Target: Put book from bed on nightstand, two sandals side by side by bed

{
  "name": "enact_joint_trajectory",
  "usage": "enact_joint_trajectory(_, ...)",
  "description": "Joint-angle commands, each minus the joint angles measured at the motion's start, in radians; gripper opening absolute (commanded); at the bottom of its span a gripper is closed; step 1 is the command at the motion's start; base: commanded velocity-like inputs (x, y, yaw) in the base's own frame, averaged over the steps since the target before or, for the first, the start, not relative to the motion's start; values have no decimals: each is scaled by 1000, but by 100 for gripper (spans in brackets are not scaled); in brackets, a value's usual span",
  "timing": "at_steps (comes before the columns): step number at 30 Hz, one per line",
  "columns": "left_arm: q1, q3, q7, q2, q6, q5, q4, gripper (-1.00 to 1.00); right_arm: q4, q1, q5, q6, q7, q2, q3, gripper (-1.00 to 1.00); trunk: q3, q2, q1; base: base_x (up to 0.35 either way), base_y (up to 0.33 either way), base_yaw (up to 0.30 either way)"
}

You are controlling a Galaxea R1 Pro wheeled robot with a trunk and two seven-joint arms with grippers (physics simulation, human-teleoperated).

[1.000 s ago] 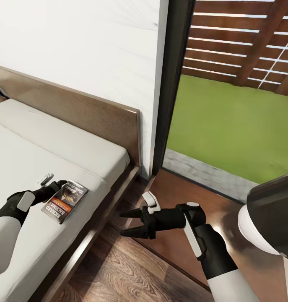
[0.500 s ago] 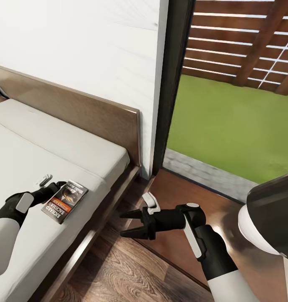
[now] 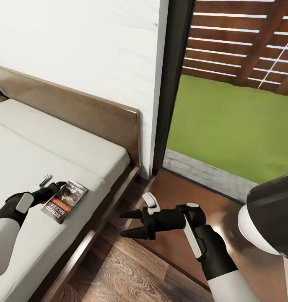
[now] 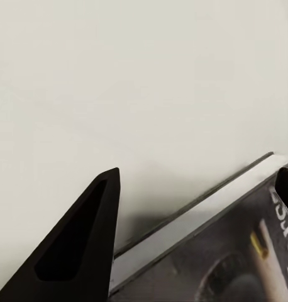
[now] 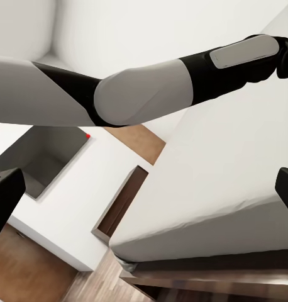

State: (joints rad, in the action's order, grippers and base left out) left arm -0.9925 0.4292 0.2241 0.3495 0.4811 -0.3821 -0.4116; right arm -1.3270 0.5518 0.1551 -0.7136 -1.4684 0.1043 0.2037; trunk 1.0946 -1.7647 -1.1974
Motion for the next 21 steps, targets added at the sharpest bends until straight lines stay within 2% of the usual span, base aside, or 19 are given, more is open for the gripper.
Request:
enact_joint_trajectory(1, 0, 5, 1, 0, 11, 0, 0, 100, 0, 0, 3, -10, -1, 0, 0, 100, 1, 0, 0, 0, 0, 0)
enact_joint_trajectory(21, 0, 5, 1, -1, 11, 0, 2, 100, 0, 0, 3, -10, -1, 0, 0, 100, 1, 0, 0, 0, 0, 0)
